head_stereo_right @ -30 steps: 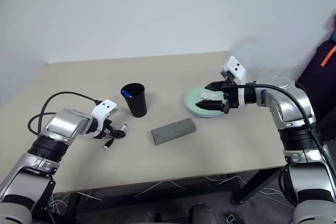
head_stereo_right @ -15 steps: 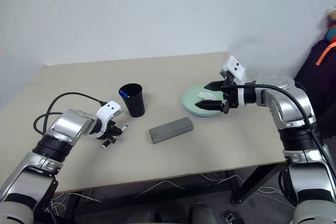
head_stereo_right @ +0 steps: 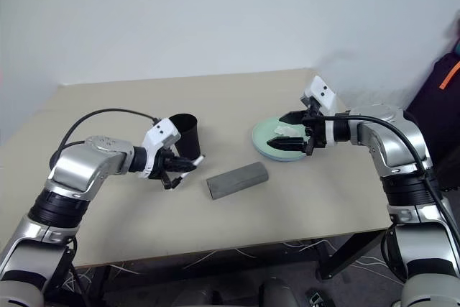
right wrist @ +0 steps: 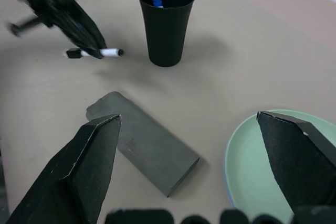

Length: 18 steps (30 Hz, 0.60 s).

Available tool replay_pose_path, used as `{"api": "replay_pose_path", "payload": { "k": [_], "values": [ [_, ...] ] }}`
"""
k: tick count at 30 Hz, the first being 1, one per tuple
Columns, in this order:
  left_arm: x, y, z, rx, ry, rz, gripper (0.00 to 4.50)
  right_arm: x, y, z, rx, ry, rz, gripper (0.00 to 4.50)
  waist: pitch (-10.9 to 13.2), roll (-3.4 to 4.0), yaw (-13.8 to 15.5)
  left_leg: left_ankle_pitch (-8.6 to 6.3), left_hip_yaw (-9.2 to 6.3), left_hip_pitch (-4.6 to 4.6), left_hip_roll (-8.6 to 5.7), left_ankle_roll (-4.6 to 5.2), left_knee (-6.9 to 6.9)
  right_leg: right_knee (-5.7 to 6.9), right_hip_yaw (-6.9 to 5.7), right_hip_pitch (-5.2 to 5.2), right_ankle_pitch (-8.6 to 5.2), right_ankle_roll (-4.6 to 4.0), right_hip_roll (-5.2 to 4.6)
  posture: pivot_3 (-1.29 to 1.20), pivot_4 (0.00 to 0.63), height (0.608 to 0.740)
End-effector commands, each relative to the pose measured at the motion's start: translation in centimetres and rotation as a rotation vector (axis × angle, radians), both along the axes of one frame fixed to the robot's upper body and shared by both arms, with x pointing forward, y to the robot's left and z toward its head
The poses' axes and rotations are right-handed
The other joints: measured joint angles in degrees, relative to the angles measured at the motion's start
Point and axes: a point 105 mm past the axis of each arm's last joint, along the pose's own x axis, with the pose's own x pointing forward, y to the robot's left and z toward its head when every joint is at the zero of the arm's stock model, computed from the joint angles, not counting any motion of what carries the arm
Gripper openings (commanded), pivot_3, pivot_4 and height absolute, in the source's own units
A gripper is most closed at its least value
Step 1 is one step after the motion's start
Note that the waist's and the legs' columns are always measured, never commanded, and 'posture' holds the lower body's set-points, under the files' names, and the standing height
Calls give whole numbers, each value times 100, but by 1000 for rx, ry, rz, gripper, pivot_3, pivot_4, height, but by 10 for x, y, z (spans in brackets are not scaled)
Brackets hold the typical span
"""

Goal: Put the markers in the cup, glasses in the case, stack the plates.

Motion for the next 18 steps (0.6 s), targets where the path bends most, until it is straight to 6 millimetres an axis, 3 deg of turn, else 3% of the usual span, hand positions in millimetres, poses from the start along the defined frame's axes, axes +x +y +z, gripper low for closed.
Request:
{"api": "replay_pose_path", "payload": {
  "k": [1,9,14,18],
  "values": [
    [3,-19,65,-268,-144,-77,18,1,1,19,22,-61,10,4500,0,-2,21,0,-3,-3,-1,1,2,-4,-2,1,0,2,0,0,0,732],
    [76,9,99,-431,-412,300,18,1,2,19,28,-63,10,4500,1,0,-27,10,-8,47,-2,16,12,3,-2,45,-6,-6,7,0,0,732],
    [99,33,91,-391,-579,465,18,0,3,20,32,-64,10,4500,1,0,-24,12,-9,47,-1,17,15,14,-1,41,-4,-6,10,0,0,732],
    [107,44,78,-364,-601,517,18,-1,3,21,32,-64,10,4500,-1,1,-15,11,-8,34,-2,15,13,11,1,35,0,-2,10,0,0,732]
  ]
}}
